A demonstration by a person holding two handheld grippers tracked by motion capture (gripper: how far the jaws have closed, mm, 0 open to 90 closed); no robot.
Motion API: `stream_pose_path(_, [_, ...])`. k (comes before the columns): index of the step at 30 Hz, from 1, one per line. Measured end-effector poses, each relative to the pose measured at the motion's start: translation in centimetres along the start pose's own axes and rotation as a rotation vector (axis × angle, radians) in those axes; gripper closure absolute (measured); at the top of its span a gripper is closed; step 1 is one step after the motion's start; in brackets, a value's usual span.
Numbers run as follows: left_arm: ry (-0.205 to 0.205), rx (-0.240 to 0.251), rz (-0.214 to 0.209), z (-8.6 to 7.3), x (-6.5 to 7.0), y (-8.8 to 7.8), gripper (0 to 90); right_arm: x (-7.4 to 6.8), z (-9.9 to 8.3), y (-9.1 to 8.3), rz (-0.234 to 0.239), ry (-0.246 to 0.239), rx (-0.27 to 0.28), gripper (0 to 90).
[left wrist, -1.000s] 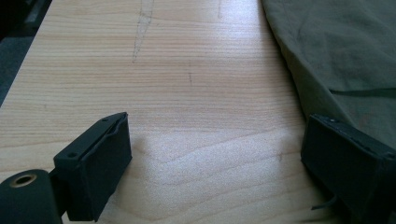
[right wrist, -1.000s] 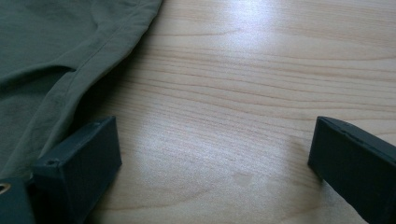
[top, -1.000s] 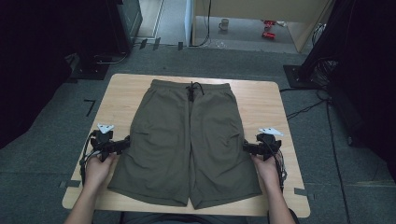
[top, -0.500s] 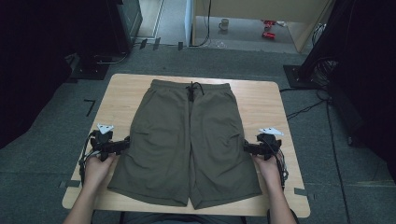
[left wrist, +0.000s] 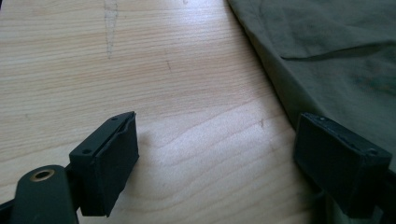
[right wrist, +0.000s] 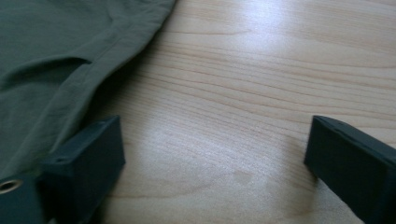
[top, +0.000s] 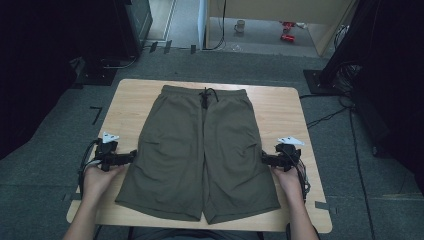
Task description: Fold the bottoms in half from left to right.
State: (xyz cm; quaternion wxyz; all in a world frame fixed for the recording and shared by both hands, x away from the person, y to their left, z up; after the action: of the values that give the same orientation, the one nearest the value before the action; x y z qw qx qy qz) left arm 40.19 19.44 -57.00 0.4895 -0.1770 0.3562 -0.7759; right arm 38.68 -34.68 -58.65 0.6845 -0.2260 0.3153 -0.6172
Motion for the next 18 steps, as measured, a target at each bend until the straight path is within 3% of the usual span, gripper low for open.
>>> stream_pose_path(1, [0.011,0.008,0.002,0.0,-0.1,-0.4,14.5,-0.1,0.0,-0.2,0.011,-0.006,0.0,13.9])
stream_pose_path(7, [0.043,0.058,-0.033,0.2,0.6,-2.4,15.3,-0.6,0.1,-0.6,0.046,0.003,-0.004,17.1])
stream_pose_path(8, [0.04,0.065,-0.07,0.1,1.3,-2.8,15.3,-0.6,0.2,-0.6,0.047,0.001,0.0,17.5])
stream_pose_path(11, [0.056,0.057,-0.1,-0.4,2.3,-3.2,15.3,-1.0,0.4,-1.0,0.057,-0.013,0.019,19.5])
stream_pose_path(14, [0.075,0.05,-0.104,-0.7,2.8,-3.3,15.9,-1.4,0.8,-1.4,0.072,-0.024,0.04,21.6])
stream_pose_path(16, [0.06,0.046,-0.136,-1.3,3.2,-3.5,15.9,-1.6,0.8,-1.5,0.07,-0.037,0.04,22.9])
stream_pose_path(18, [0.07,0.04,-0.143,-1.8,3.5,-3.5,15.9,-1.6,0.8,-1.6,0.068,-0.047,0.039,25.4])
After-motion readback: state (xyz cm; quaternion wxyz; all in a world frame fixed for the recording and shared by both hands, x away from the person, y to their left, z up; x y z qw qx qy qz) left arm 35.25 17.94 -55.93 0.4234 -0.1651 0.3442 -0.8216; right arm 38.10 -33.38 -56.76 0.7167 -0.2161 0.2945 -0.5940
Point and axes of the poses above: each handheld gripper's, and its own axes: y roughly forward along the jaws, z roughly out of its top, x roughly to its right, the point moved 9 cm from there along y, roughly forward along the jaws, and after that the axes turned 10 degrees about y, right-handed, at the moved point
